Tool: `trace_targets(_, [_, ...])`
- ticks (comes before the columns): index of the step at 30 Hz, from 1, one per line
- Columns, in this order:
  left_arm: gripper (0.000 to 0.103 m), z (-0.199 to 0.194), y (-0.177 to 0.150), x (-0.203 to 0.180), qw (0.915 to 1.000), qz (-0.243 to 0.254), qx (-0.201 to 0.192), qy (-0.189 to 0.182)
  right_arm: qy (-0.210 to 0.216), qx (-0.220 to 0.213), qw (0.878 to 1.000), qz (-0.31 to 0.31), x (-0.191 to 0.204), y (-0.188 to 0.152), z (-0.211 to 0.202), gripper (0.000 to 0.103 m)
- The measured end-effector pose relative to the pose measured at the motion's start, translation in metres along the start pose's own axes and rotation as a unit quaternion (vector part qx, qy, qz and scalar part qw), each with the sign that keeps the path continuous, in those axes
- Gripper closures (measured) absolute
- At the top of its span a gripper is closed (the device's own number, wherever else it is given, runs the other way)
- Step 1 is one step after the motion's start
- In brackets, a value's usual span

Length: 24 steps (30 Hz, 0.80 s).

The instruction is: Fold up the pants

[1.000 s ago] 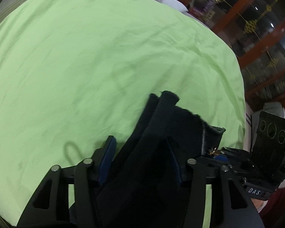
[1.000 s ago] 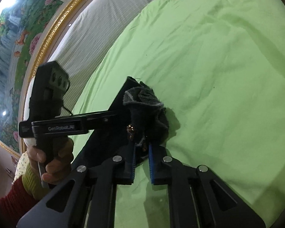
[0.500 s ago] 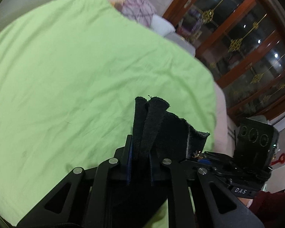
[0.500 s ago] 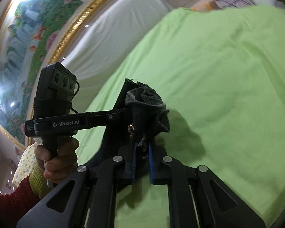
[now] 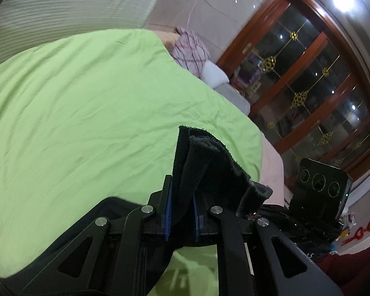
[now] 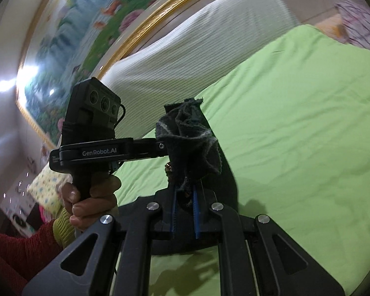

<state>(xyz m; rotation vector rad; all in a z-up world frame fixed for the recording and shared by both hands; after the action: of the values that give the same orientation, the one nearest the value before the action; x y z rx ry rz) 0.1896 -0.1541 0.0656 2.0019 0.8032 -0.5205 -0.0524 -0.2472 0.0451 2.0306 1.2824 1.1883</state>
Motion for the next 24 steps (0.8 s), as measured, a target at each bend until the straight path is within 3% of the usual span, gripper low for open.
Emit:
trace_targets(13, [0.093,-0.053,-0.065,0.052,0.9939,-0.074,-0.081,-0.003,0.012,0.077,0.993,-0.086,0.043,-0.029,0.057,0.091])
trace_targets(24, [0.094,-0.058,-0.106,0.089,0.9829,-0.149,-0.106,0.022,-0.001,0.128,0.986,-0.110,0.045,-0.054,0.094,0.091])
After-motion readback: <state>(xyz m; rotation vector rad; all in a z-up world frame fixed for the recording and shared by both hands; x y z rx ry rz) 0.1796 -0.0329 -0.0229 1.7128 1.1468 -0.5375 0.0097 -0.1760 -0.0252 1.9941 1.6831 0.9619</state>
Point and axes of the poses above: each gripper's, at about its wrist camera, not at the fingertips, and z roughly the way its jaws point, x to its left, y to its top, the point moved 1 cm from there along z, roughly the way its jaws point, and after that the axes turned 14 degrees about -y, right-handed, at the moved point
